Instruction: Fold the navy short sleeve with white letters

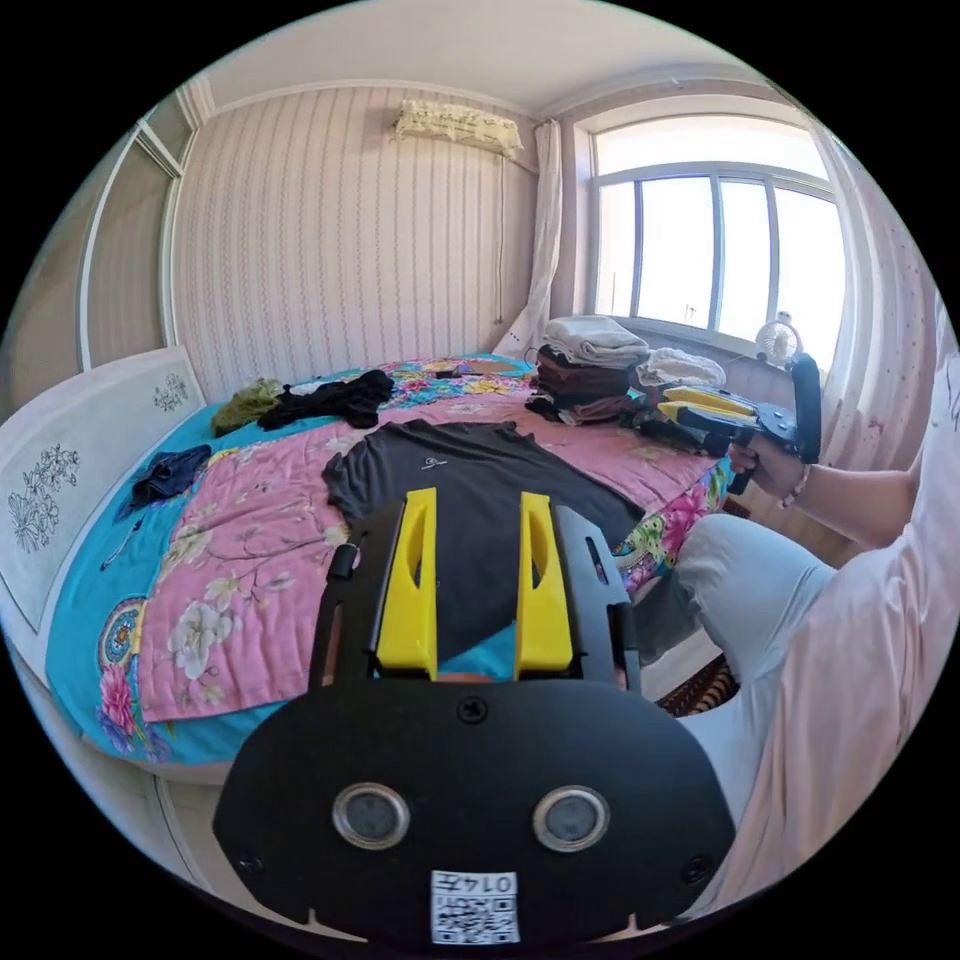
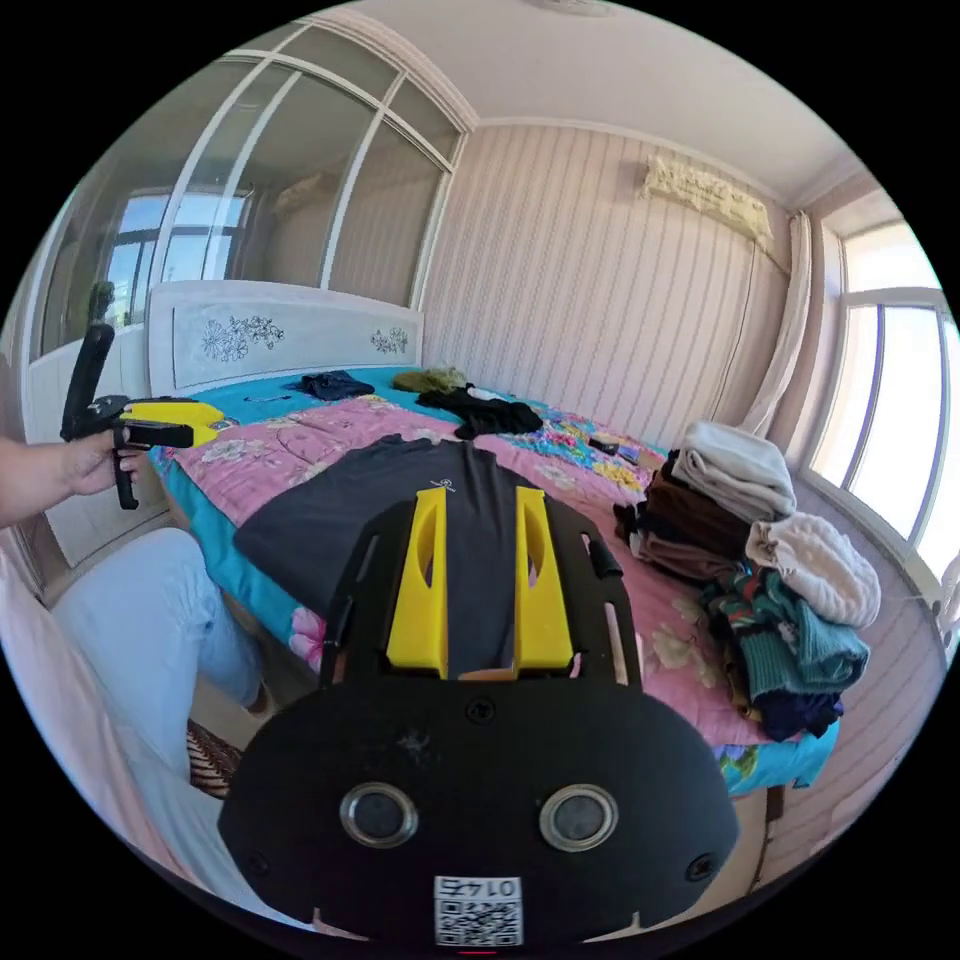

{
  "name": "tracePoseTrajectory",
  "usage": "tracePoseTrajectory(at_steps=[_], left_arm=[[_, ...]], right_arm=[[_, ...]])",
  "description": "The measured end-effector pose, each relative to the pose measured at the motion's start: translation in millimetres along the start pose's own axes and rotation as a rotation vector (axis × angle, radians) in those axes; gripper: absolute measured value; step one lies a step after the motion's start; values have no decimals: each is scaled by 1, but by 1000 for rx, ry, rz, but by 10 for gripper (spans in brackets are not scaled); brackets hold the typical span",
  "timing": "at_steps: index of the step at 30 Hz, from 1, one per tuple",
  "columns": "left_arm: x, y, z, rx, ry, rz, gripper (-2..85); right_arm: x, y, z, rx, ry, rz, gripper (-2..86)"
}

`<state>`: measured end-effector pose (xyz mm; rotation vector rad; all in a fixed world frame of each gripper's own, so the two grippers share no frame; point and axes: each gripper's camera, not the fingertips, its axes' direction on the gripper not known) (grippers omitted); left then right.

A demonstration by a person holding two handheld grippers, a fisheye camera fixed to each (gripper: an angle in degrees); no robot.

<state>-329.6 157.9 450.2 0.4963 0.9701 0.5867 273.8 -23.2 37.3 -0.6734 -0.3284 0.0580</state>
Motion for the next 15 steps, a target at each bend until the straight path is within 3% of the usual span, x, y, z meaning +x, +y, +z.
tracePoseTrajectory(at_steps=[4, 8, 15], left_arm=[[9, -19, 41, 24, 73, -1, 187], [9, -47, 98, 43, 182, 34, 185], [-7, -107, 225, -42, 293, 135, 136]], right_arm=[[-35, -9, 14, -18, 56, -196, 132], [-61, -9, 60, -58, 196, -383, 118], [-58, -14, 180, -167, 219, -415, 102]])
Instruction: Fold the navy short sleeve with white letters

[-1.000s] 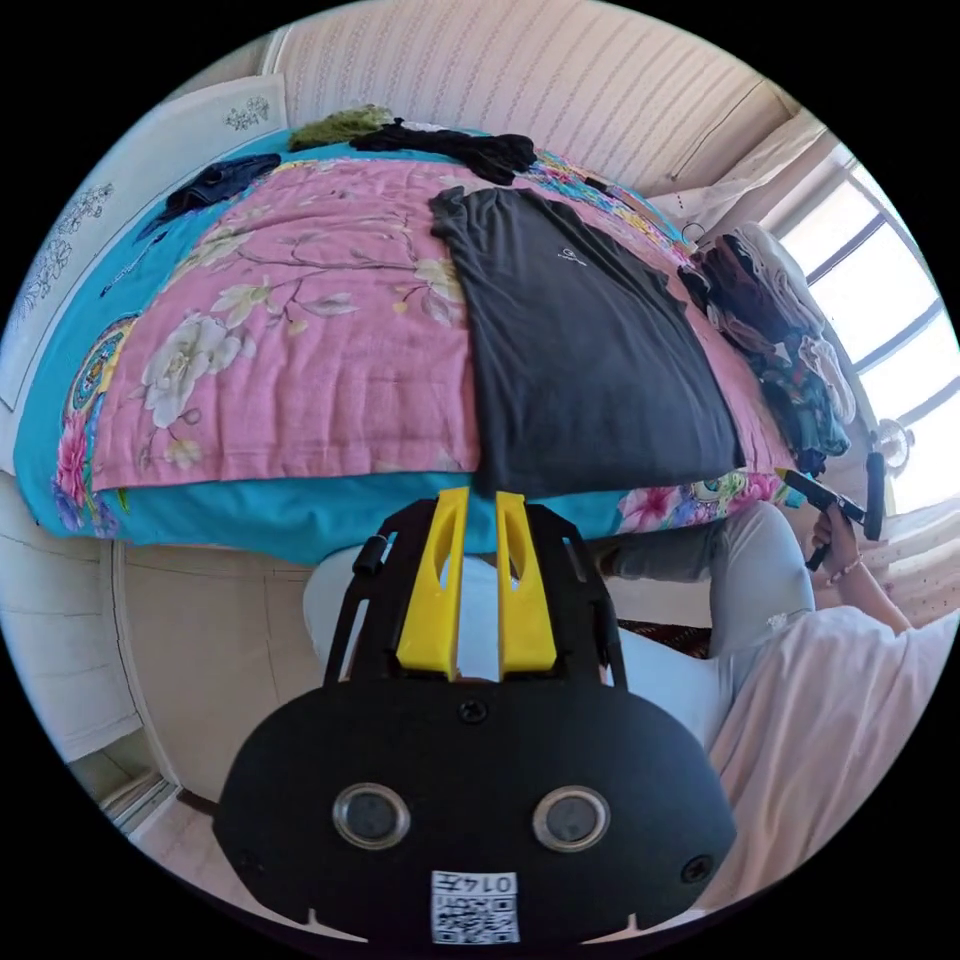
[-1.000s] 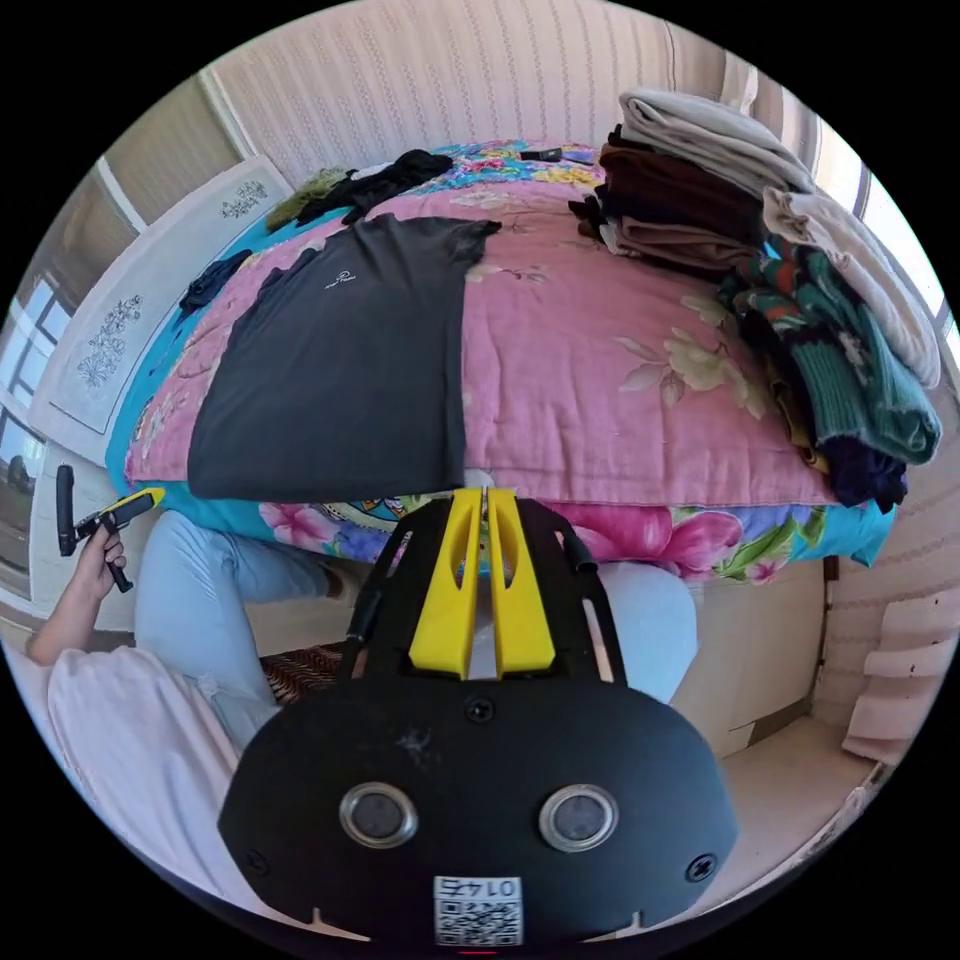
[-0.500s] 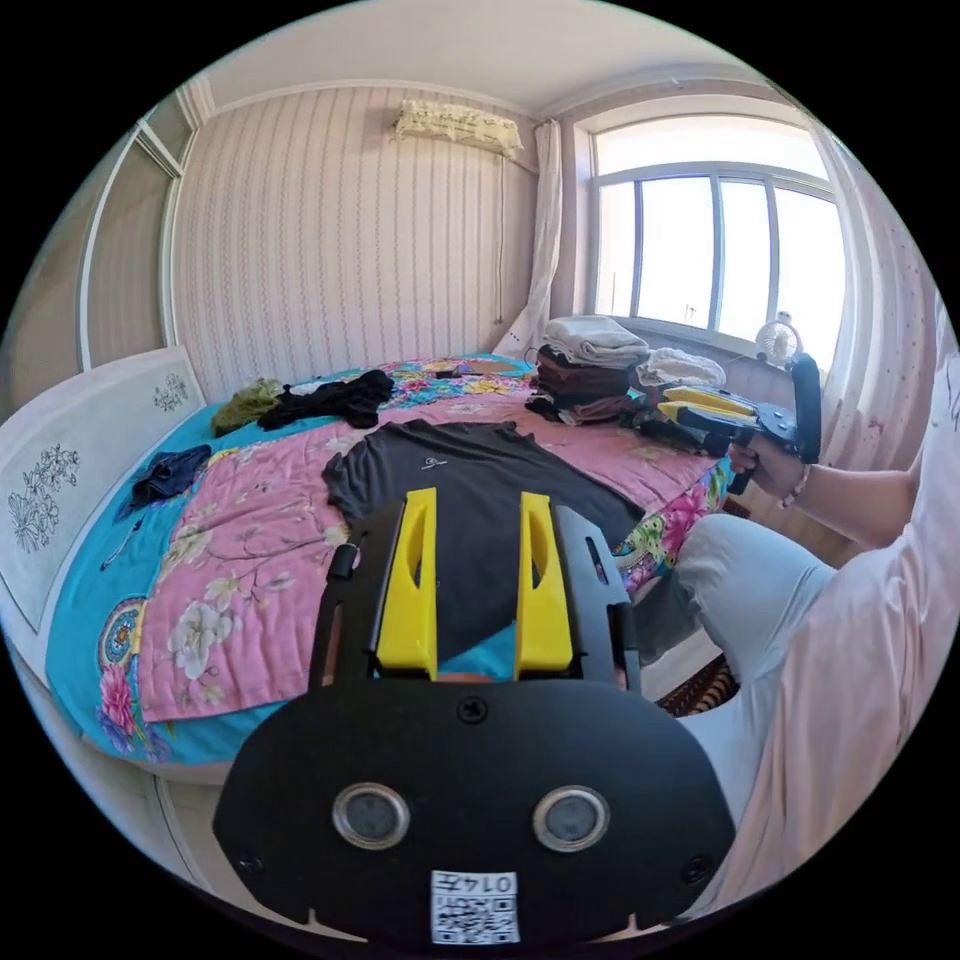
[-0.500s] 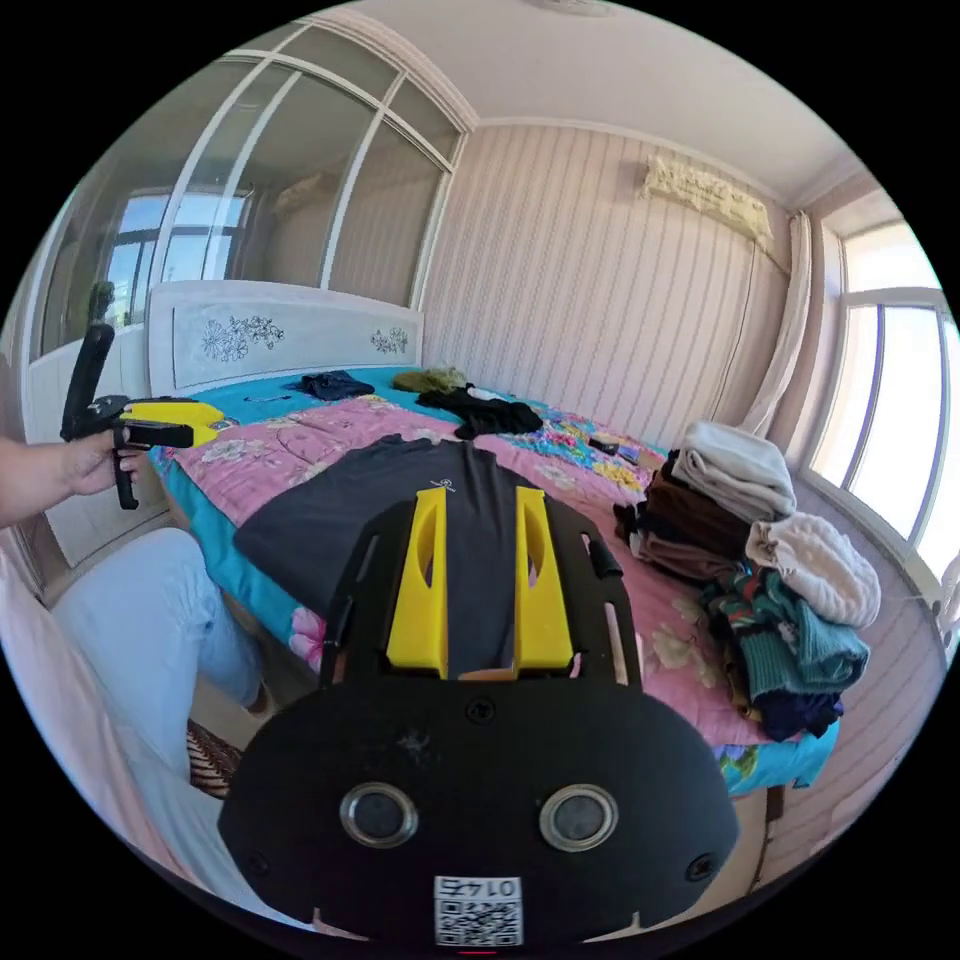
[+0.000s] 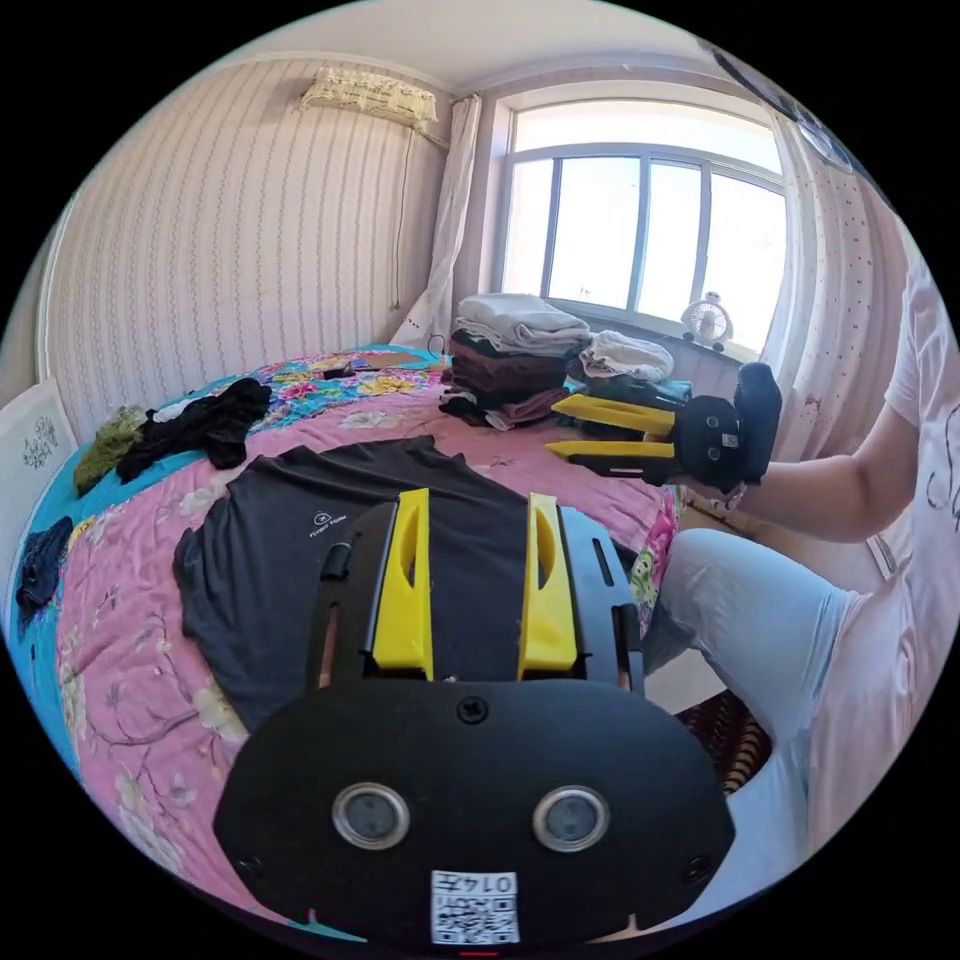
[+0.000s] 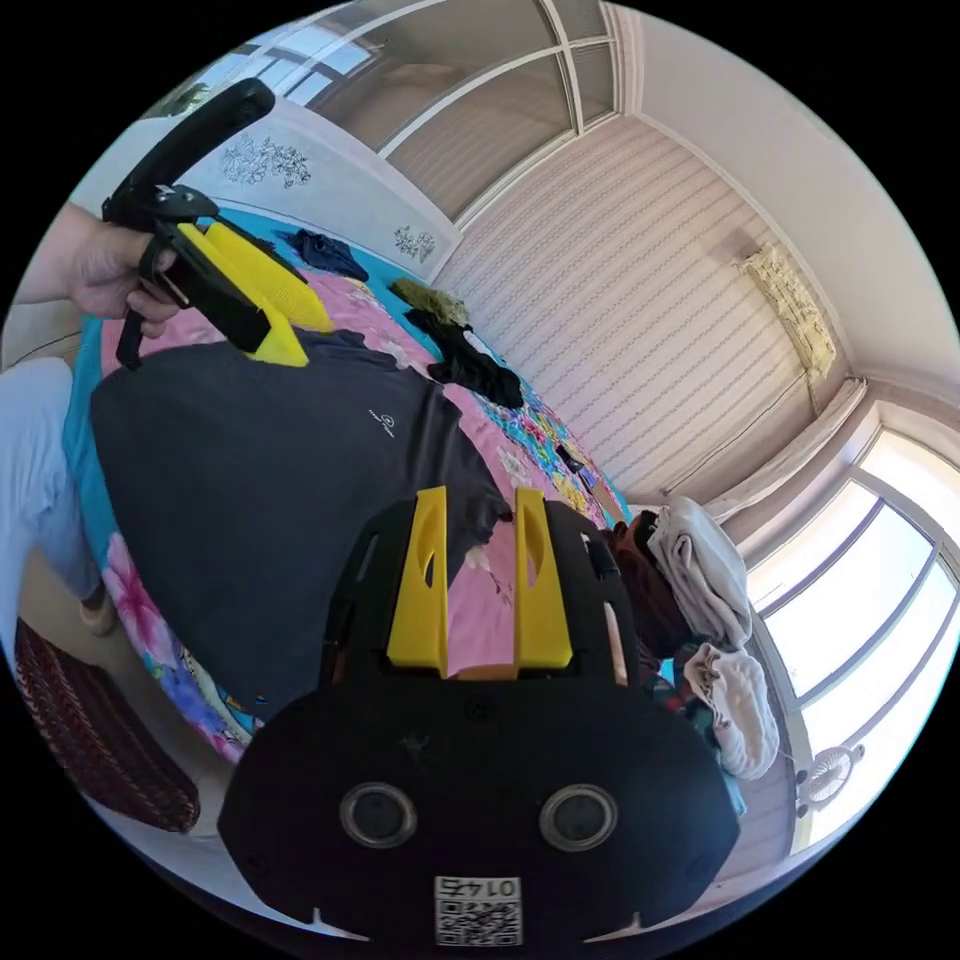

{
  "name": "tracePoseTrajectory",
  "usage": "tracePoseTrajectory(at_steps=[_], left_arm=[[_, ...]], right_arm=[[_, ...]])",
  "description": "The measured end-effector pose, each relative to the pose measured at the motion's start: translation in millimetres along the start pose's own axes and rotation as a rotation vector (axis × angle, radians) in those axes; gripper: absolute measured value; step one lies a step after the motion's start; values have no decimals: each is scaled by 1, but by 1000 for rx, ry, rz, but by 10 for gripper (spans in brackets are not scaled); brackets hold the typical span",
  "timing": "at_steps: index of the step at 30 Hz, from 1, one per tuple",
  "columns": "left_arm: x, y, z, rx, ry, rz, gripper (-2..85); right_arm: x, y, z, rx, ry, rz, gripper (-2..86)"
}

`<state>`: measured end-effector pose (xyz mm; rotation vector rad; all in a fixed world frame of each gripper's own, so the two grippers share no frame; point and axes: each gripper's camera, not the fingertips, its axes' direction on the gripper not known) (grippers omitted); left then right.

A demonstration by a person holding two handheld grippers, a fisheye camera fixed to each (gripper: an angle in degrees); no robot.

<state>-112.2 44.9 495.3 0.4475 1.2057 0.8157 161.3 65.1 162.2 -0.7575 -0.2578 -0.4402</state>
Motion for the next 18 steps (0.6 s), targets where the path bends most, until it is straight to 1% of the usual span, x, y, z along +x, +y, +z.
tracePoseTrajectory(at_steps=[2, 3, 5, 7, 10, 18], left_arm=[[-27, -26, 45, -29, 21, 11, 128], [-33, -33, 56, -38, 28, 16, 125], [-57, -60, 100, -71, 49, 40, 109], [-73, -80, 130, -101, 61, 33, 108], [-94, -109, 170, -141, 101, 10, 109], [-113, -170, 259, -248, 158, 9, 113]], right_arm=[[4, -10, 51, -48, -26, 45, 100], [6, -11, 62, -52, -44, 74, 99], [22, -15, 106, -104, -89, 209, 97], [27, -17, 135, -168, -67, 234, 97], [27, -21, 172, -275, -2, 151, 98], [43, -28, 246, -496, 31, -5, 114]])
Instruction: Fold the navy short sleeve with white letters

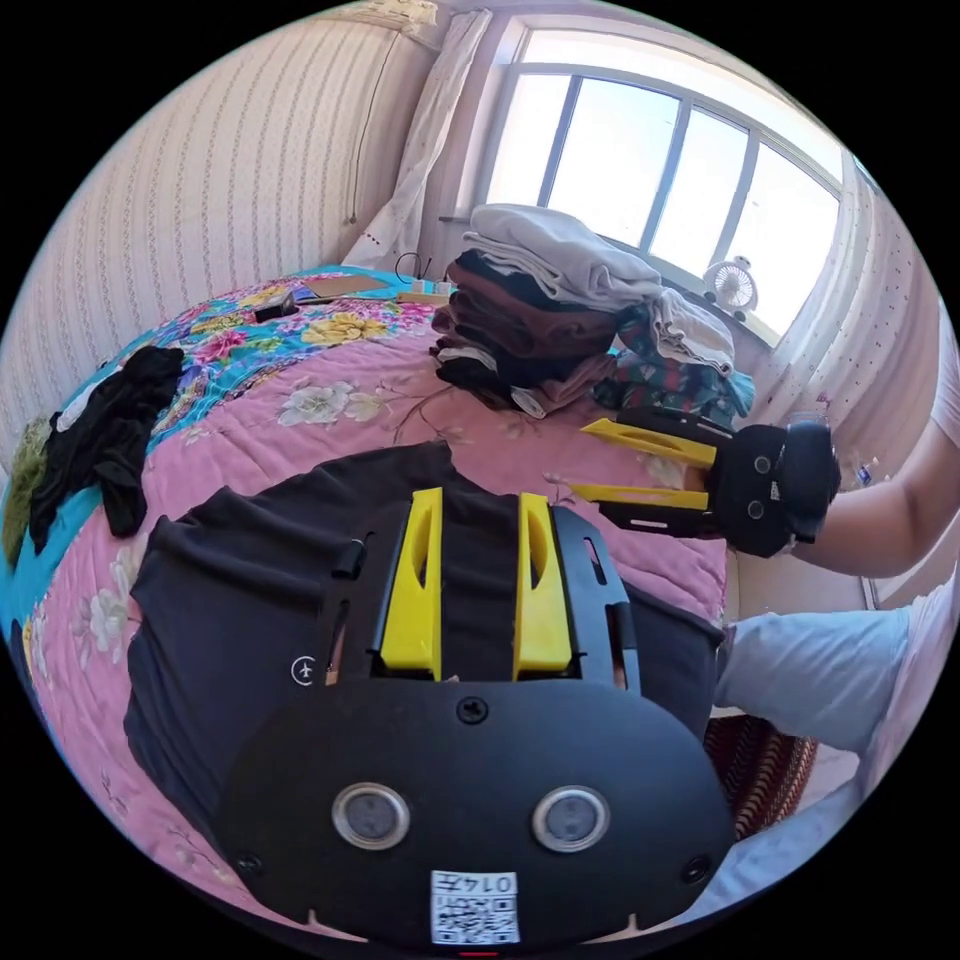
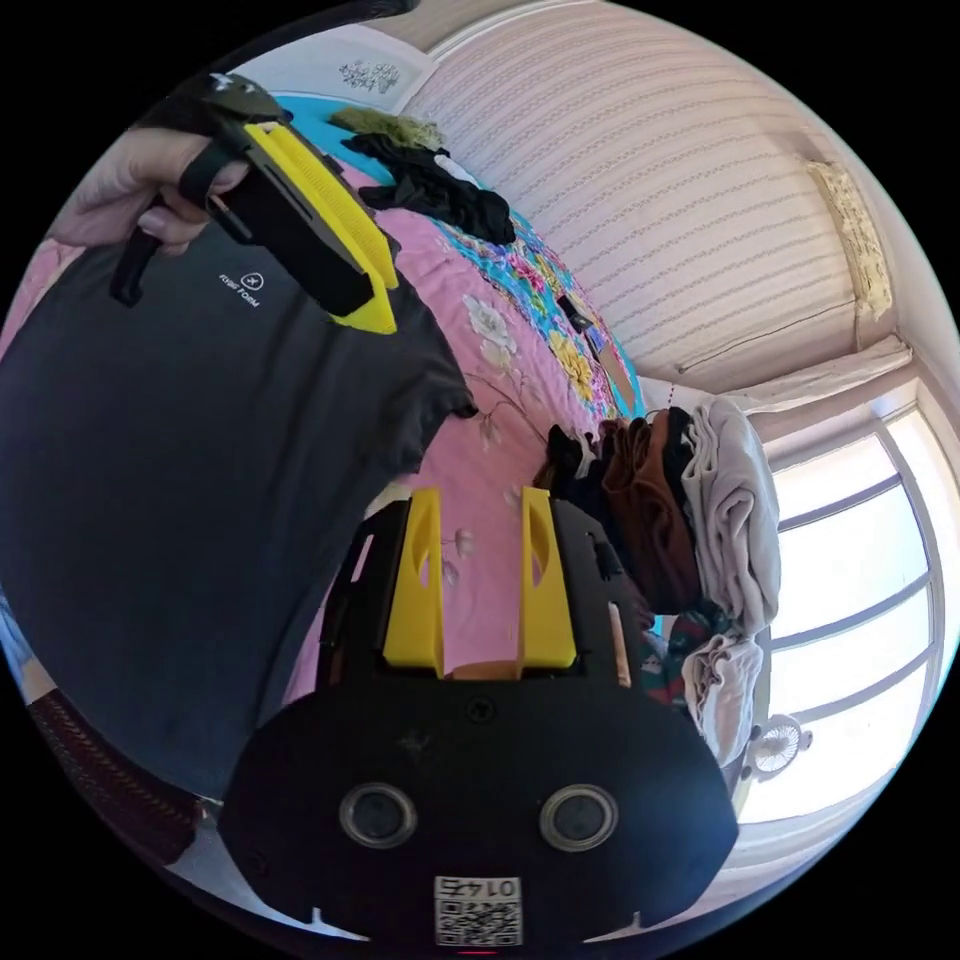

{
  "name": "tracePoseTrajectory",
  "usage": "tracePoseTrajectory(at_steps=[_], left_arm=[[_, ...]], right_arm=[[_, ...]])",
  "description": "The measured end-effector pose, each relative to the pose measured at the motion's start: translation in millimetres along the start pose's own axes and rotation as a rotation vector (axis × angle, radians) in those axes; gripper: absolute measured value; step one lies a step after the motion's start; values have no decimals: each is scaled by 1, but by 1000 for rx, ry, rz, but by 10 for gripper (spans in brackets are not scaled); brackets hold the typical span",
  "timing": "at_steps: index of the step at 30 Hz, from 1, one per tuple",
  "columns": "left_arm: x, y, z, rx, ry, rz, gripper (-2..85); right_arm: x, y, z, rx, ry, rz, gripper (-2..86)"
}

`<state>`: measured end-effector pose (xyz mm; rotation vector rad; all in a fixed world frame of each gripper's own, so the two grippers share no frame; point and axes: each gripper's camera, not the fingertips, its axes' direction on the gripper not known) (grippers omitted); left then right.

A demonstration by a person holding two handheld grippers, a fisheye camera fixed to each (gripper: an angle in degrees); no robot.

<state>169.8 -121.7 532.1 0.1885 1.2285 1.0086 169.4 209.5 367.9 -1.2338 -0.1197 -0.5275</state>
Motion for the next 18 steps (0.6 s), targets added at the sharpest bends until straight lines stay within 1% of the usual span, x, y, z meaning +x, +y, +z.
tracePoseTrajectory(at_steps=[6, 9, 11, 14, 18], left_arm=[[-17, -49, 44, -33, 7, 15, 113], [-29, -71, 66, -54, 9, 14, 113], [-40, -89, 84, -80, -21, 15, 111], [-55, -115, 107, -111, -30, 6, 106], [-62, -150, 140, -151, -23, 42, 101]], right_arm=[[9, -17, 41, -30, 19, -44, 100], [17, -22, 65, -60, -51, -1, 96], [31, -22, 83, -74, -168, 110, 95], [47, -18, 102, -92, -280, 244, 95], [60, -15, 121, -88, -358, 351, 94]])
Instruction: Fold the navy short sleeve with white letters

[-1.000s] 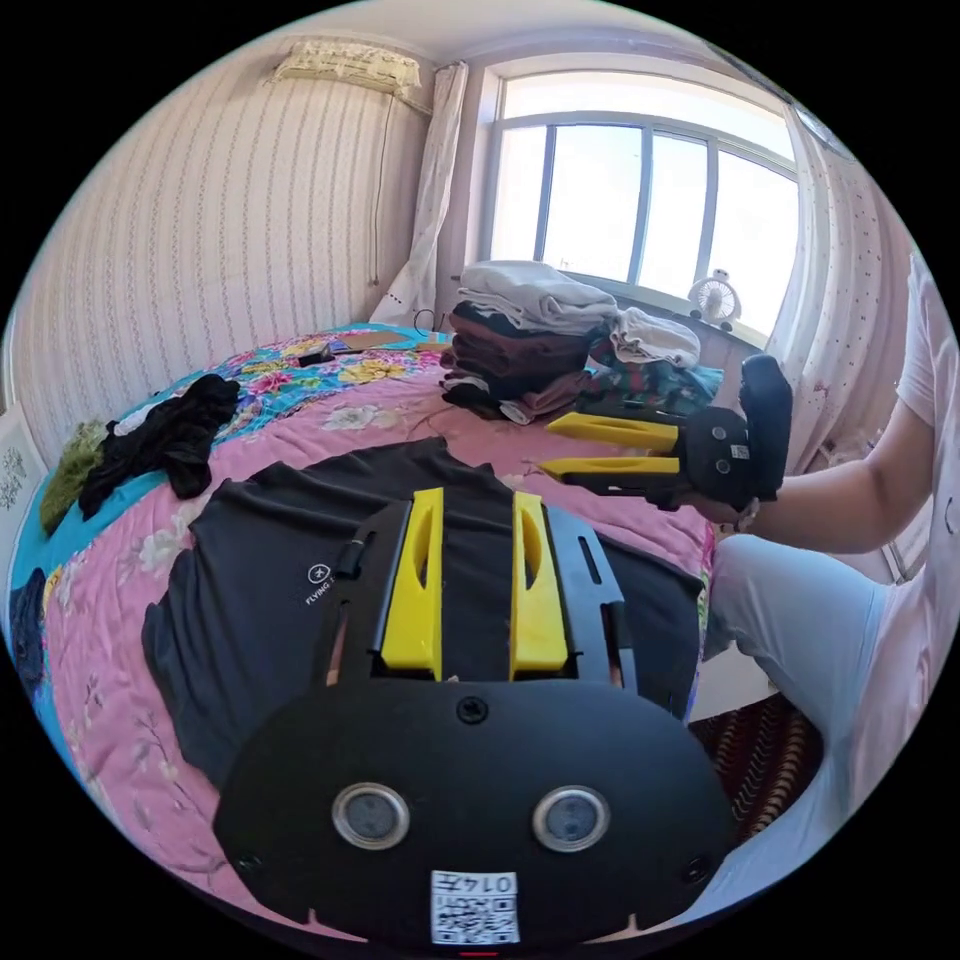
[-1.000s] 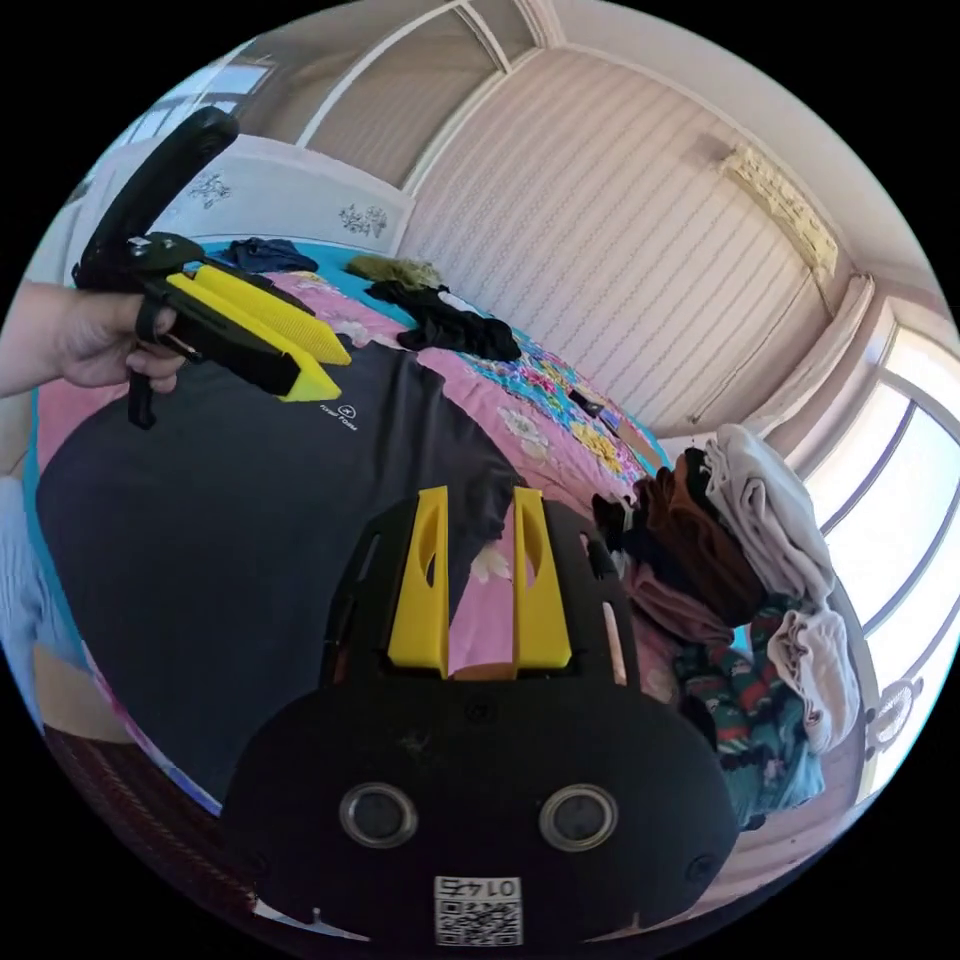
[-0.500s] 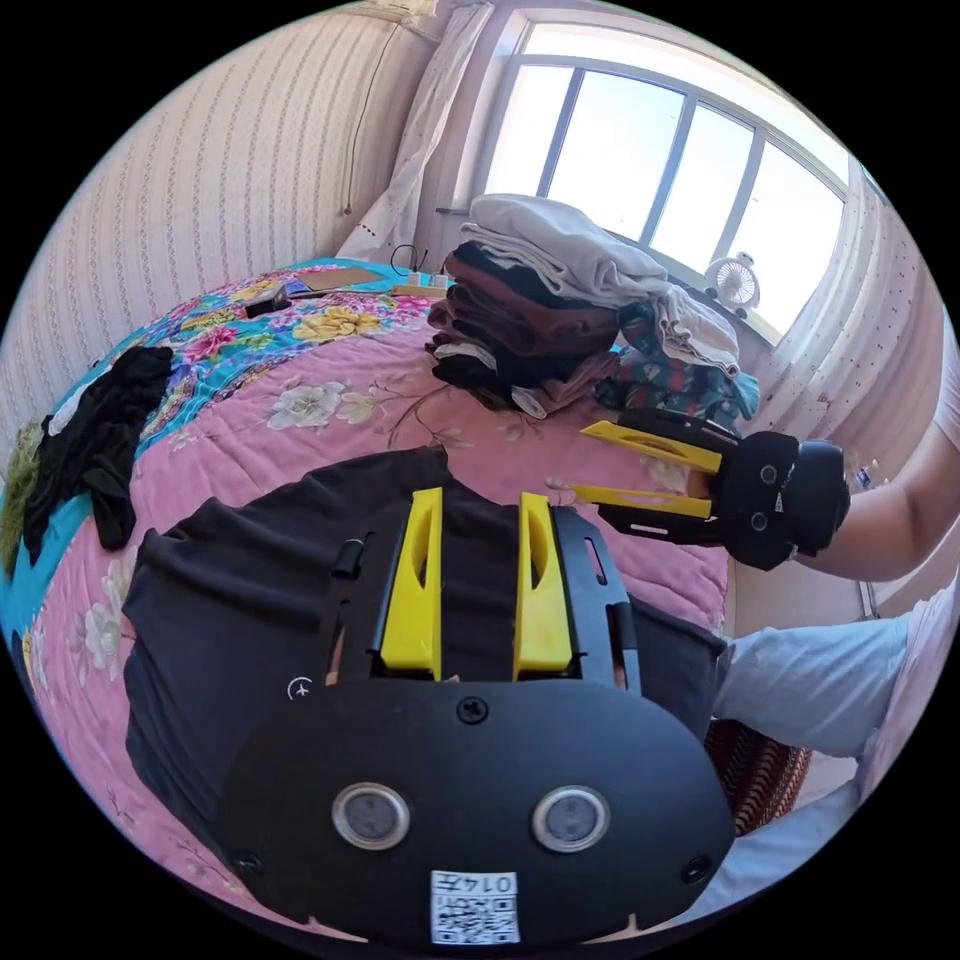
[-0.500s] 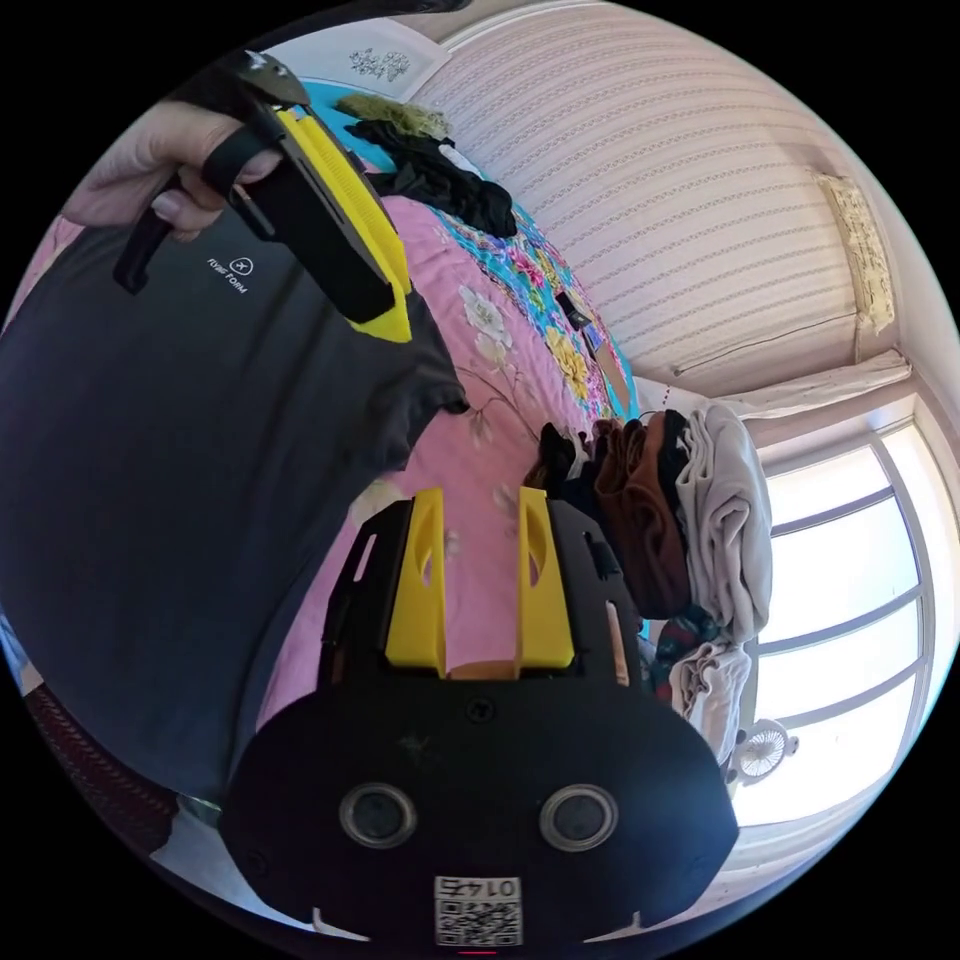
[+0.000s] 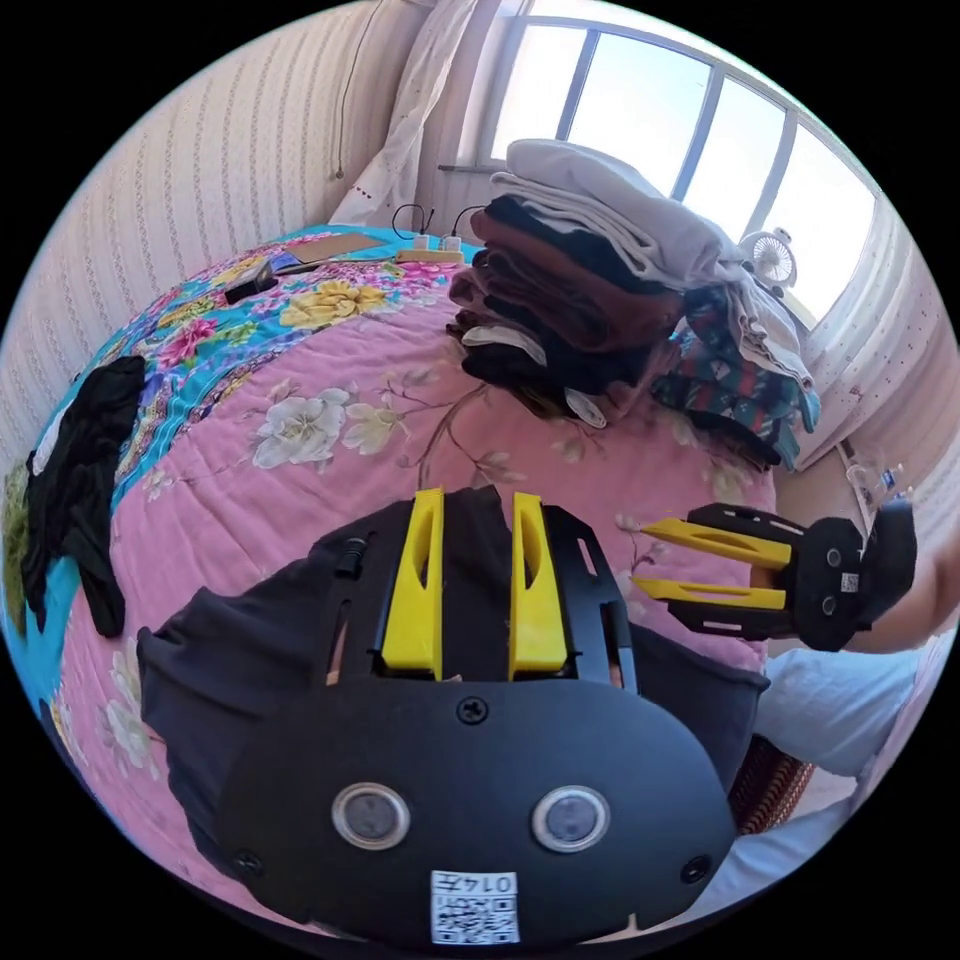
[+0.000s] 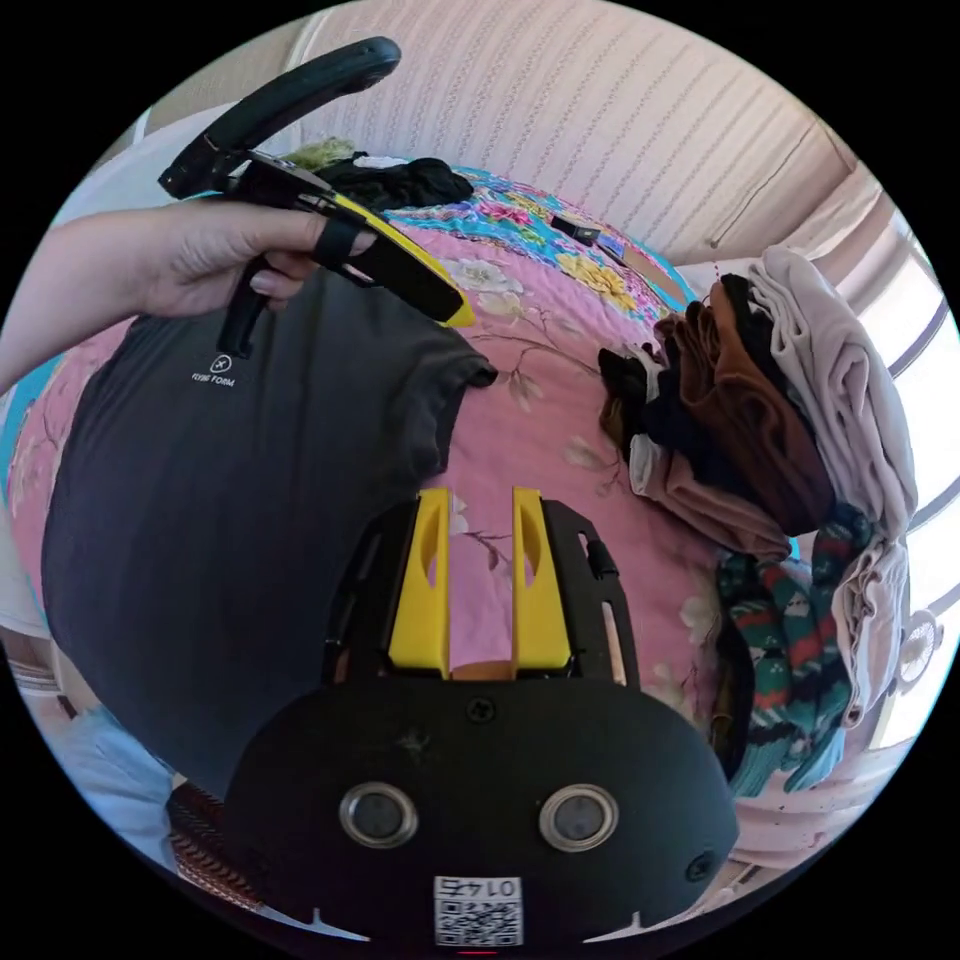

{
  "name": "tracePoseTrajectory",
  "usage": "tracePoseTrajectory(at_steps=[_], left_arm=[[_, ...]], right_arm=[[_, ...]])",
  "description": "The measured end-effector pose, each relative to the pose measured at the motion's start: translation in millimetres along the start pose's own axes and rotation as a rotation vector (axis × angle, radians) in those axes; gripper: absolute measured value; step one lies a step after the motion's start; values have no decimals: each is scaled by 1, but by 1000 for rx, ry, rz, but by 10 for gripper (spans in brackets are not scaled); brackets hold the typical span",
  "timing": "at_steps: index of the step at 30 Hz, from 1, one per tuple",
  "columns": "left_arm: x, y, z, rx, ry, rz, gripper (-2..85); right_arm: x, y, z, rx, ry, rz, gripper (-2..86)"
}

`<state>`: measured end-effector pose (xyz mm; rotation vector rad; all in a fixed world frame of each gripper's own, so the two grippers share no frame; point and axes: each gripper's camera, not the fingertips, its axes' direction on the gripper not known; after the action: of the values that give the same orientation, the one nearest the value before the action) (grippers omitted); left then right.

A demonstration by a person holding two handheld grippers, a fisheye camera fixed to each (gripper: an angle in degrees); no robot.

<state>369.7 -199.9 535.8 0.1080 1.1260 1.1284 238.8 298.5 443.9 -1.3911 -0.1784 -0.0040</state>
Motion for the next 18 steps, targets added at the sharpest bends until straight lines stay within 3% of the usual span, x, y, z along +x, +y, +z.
tracePoseTrajectory(at_steps=[3, 5, 7, 12, 15, 18], left_arm=[[1, -30, 33, -52, -9, 32, 99], [1, -45, 70, -188, -15, 27, 82], [2, -51, 88, -261, -17, 51, 51], [13, -80, 78, -221, -51, 98, 10], [19, -95, 83, -202, -59, 114, 4], [20, -97, 110, -269, -69, 88, 6]], right_arm=[[11, -10, 9, 26, -107, 57, 90], [20, -20, 26, 14, -167, 115, 76], [21, -24, 47, -34, -178, 106, 16], [42, -29, 54, 1, -274, 145, -4], [54, -28, 55, 9, -229, 168, -7], [63, -28, 76, -55, -230, 206, -7]])
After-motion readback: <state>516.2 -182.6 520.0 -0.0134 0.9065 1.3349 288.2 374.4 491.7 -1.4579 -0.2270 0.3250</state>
